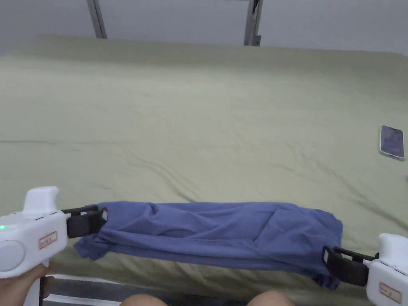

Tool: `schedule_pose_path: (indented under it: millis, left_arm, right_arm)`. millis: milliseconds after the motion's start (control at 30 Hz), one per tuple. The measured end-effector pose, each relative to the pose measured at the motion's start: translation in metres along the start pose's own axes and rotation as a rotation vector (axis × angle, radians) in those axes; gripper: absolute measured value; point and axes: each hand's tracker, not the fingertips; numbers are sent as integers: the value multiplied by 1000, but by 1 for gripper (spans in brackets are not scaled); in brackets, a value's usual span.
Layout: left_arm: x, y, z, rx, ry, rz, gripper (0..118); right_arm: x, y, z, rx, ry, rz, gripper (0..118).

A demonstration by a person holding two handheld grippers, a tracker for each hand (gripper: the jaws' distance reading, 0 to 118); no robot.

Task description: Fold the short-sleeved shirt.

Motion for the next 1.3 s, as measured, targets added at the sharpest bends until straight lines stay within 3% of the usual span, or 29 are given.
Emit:
schedule_pose_path:
  millis: [100,133,167,200,233,267,300,333,367,400,467,533,667,733,1033,1133,1167,1200,1233,1267,1300]
  left_arm:
    - [-12,34,52,90,44,-97,118]
    - [20,24,62,135,89,-131,118]
    - [37,22,71,160,138,-160,118]
    - [40,26,80,164,148,-180,118]
    - [43,28,85,181,143,-181,118]
    - [49,28,95,186,163,-195,83]
    - [54,29,97,182,192,-199,16]
    - [56,27,92,155,226,-199,0]
    - [56,27,90,113,296,-213,0]
    - [49,24,79,73,173,-183,0]
    - [49,19,71,52,118,-104,0]
    - [28,12,53,33,89,-69,0]
    - [0,0,33,-9,-6,56,0]
    - [-17,0,24,-17,-25,58,0]
    - [-77,-10,-35,-210,-364,488,0]
    - [-96,-15,-68,-242,-376,502,0]
    - [-97,-15,-76,-259,-390,509,4]
    - [-109,-18,-89,-271,-417,514,22]
    - [-114,-20,-98,-282,-437,511,56]
    - [-116,-21,-106,-296,-446,507,115]
    - [-117,-24,-115,-354,-406,473,118]
  right_arm:
    - [-2,11,25,95,-65,108,118]
    - [-7,16,30,135,-81,140,118]
    - [-34,42,59,170,-79,163,118]
    - [-43,50,68,201,-64,173,116]
    - [-49,55,72,221,-37,167,105]
    - [-57,61,75,233,-6,153,46]
    - [-60,65,69,251,13,154,2]
    - [-68,66,65,280,-43,170,2]
    - [-80,67,62,296,-87,215,2]
    - [-89,71,58,258,-10,252,2]
    - [-94,71,45,209,75,205,2]
    - [-109,70,42,219,79,243,2]
    - [-107,67,29,198,134,232,2]
    - [-117,62,30,199,130,259,2]
    - [-138,62,38,192,144,310,2]
    - [-149,65,39,192,150,312,2]
    - [-153,65,39,191,155,310,2]
    - [-157,64,39,188,161,309,2]
    - [-159,65,37,184,167,307,2]
    - [-162,65,36,180,172,308,2]
    - [-166,64,36,176,177,310,2]
